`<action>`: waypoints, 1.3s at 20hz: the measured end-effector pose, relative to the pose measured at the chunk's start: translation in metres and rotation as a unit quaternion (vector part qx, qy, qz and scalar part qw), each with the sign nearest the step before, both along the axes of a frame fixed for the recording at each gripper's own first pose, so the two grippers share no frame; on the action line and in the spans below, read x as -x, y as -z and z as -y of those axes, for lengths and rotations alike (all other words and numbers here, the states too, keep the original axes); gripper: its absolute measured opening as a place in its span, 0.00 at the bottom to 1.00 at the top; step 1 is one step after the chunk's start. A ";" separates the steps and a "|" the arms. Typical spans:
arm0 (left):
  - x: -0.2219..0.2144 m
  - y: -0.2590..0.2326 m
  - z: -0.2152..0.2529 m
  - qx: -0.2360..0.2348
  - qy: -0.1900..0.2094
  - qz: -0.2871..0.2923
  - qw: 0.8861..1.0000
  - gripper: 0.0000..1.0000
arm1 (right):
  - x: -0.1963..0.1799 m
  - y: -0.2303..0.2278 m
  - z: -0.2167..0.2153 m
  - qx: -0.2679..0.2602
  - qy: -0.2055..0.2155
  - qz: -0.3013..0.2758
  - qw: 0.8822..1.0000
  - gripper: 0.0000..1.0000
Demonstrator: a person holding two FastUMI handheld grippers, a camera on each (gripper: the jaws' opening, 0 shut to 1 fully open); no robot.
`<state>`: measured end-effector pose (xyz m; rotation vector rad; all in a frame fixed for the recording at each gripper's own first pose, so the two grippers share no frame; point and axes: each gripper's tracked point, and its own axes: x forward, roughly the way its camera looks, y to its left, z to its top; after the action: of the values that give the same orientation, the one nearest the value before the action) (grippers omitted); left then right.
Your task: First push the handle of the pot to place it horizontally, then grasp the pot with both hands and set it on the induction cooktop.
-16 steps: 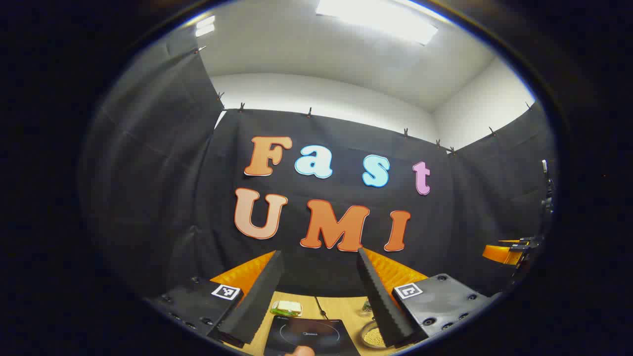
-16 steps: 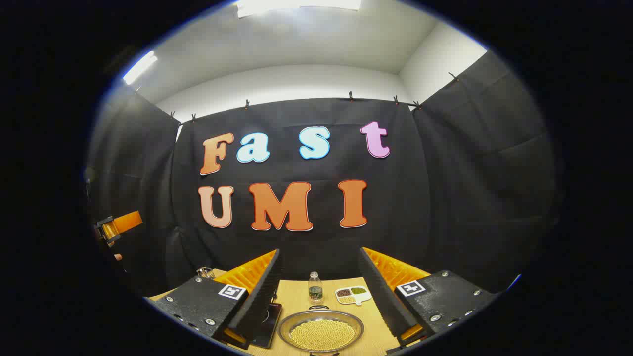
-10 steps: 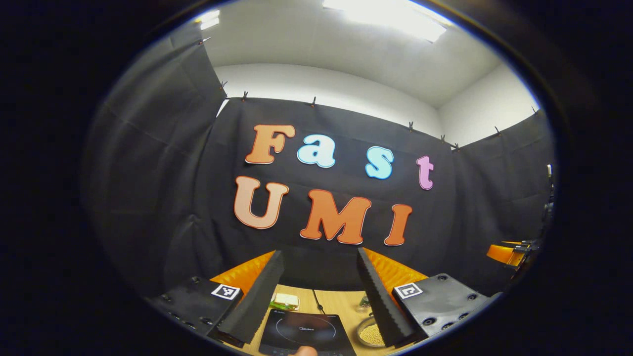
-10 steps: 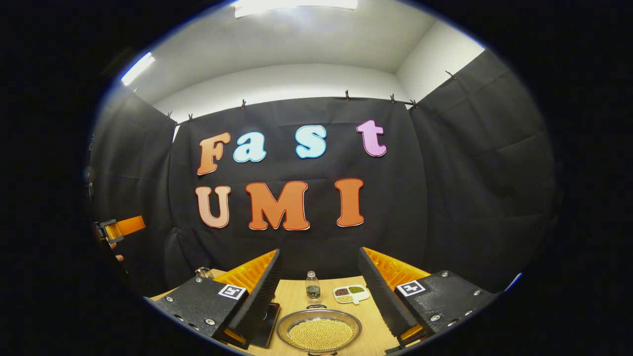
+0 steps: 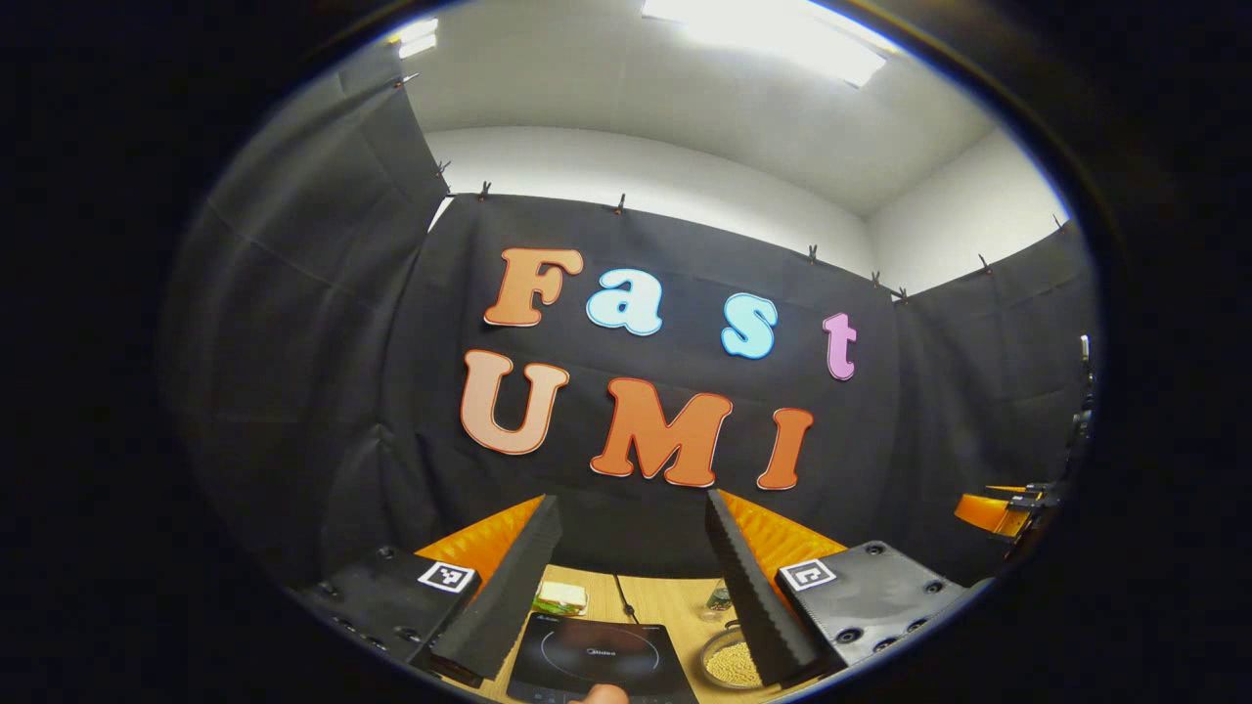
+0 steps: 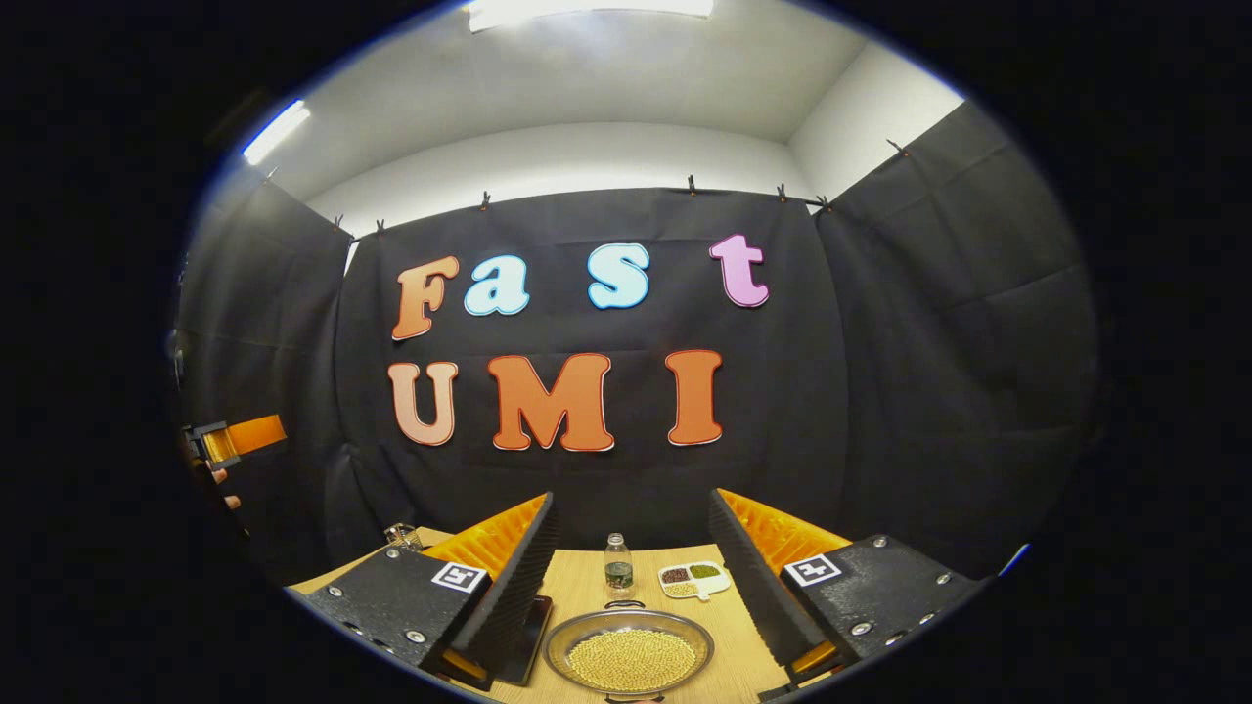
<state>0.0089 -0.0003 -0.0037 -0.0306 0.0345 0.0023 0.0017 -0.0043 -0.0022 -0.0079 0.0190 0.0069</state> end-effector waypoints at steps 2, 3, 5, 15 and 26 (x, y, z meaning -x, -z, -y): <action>0.000 0.001 0.001 0.000 0.002 0.000 1.000 0.96 | -0.001 0.002 0.000 0.003 0.000 -0.002 1.000 0.95; 0.000 0.001 0.002 0.001 0.003 -0.001 1.000 0.96 | -0.002 0.002 -0.001 0.004 0.000 -0.003 1.000 0.95; -0.001 0.002 0.002 0.003 0.004 -0.001 1.000 0.96 | -0.002 0.003 -0.001 0.004 -0.001 -0.005 1.000 0.95; -0.001 0.003 0.000 0.000 -0.001 0.002 1.000 0.98 | -0.005 0.009 -0.001 0.009 -0.004 -0.008 1.000 0.96; 0.002 -0.002 -0.002 -0.007 -0.003 0.011 1.000 0.98 | 0.003 0.027 -0.020 0.031 -0.036 -0.016 0.999 0.25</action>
<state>0.0065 0.0021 -0.0012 -0.0158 0.0133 0.0080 -0.0012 0.0153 -0.0292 -0.0708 0.0500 0.0778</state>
